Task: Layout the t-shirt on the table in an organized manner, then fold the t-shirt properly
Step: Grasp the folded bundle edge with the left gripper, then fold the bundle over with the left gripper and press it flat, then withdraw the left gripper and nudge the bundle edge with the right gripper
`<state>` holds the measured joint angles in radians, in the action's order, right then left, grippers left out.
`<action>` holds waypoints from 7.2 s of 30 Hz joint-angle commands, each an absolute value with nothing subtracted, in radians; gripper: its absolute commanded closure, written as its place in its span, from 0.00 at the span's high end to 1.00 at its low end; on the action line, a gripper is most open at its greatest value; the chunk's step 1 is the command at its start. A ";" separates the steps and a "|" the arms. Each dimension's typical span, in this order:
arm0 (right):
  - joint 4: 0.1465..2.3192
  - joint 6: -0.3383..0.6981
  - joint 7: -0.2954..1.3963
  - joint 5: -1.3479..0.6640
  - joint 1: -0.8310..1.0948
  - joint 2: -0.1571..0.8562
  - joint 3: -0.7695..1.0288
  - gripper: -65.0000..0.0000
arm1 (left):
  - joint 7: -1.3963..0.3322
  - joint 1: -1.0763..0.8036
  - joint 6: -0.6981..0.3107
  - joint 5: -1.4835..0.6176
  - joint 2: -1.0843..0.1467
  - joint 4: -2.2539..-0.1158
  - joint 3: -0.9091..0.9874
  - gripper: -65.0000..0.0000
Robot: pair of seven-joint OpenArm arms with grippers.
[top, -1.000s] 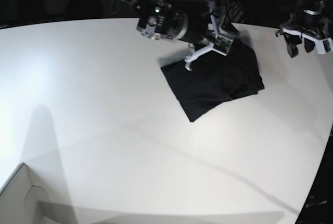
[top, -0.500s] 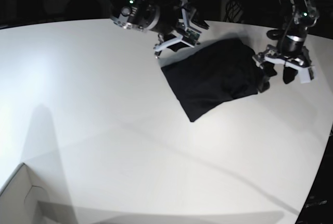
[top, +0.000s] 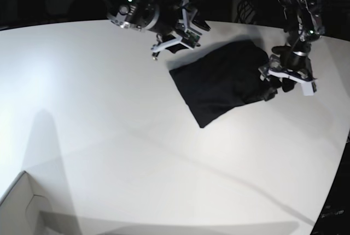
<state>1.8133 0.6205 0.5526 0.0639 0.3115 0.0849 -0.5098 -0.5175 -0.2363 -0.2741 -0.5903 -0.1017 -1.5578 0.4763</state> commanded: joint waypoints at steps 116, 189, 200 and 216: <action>1.940 0.628 0.527 0.041 0.421 0.056 0.325 0.44 | -0.481 0.444 -0.698 -0.189 -0.272 -1.038 -0.506 0.00; 1.988 0.628 0.529 0.039 0.435 -0.090 0.443 0.18 | -0.591 0.186 -0.698 0.334 -0.119 -1.658 0.378 0.63; 1.876 0.628 0.529 0.041 0.403 -0.090 0.315 0.00 | -0.588 -0.254 -0.698 0.285 -0.111 -1.748 0.814 0.63; 1.886 0.687 0.519 0.041 0.470 -0.090 0.205 0.00 | -0.587 -0.507 -0.698 -0.013 -0.088 -1.713 1.086 0.63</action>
